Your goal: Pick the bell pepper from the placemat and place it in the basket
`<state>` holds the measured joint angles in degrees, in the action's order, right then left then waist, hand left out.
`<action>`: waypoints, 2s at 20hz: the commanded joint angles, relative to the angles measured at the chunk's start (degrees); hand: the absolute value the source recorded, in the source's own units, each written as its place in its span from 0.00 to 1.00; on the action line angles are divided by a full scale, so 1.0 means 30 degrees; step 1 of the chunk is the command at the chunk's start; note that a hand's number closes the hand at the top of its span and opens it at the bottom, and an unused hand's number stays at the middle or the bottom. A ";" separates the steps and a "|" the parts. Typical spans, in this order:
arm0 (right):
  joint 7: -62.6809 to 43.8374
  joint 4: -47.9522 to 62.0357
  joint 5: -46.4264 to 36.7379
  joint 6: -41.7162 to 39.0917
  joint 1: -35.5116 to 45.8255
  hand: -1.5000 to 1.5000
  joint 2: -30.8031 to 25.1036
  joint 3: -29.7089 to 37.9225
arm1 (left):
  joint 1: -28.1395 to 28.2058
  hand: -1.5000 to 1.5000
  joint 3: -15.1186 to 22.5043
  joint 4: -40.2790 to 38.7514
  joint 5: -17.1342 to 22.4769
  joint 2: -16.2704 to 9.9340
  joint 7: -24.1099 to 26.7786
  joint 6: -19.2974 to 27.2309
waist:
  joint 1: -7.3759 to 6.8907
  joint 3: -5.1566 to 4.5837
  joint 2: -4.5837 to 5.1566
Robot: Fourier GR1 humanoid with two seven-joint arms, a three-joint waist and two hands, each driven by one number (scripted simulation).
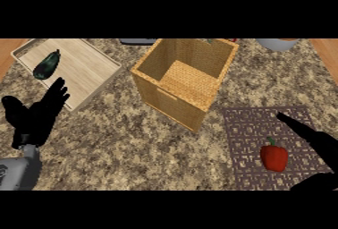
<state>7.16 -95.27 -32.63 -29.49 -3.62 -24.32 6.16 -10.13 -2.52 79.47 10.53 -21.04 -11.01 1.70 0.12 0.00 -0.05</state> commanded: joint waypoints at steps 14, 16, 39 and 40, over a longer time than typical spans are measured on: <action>0.1352 0.3068 -0.4226 0.2461 0.0901 0.00 0.1374 -0.0918 | 0.0118 0.50 -0.1069 0.1605 -0.1208 0.0971 -0.1305 -0.0744 | -0.0105 0.0006 0.0009; 0.0719 0.0913 -0.4611 0.2383 -0.0696 0.00 0.1790 -0.1312 | -0.0998 0.50 -0.1486 -0.0168 -0.1341 0.1000 -0.0823 -0.1049 | 0.0022 -0.0001 0.0009; -0.7268 0.1090 -0.9309 0.4580 0.2284 1.00 0.7976 -0.8437 | -0.1391 0.50 -0.1060 -0.0090 -0.1954 0.1677 -0.0701 -0.1606 | -0.1597 -0.0039 0.0140; -0.7974 0.1141 -0.9147 0.4846 0.2117 1.00 0.7995 -0.9024 | -0.1286 0.50 -0.1036 -0.0155 -0.1985 0.1645 -0.0688 -0.1654 | -0.1698 -0.0013 0.0168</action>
<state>-9.07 -92.24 -61.04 -18.11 1.48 -5.33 -15.35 -13.69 -6.28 79.12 4.80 -16.25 -13.12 -2.83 -3.09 -1.06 -0.21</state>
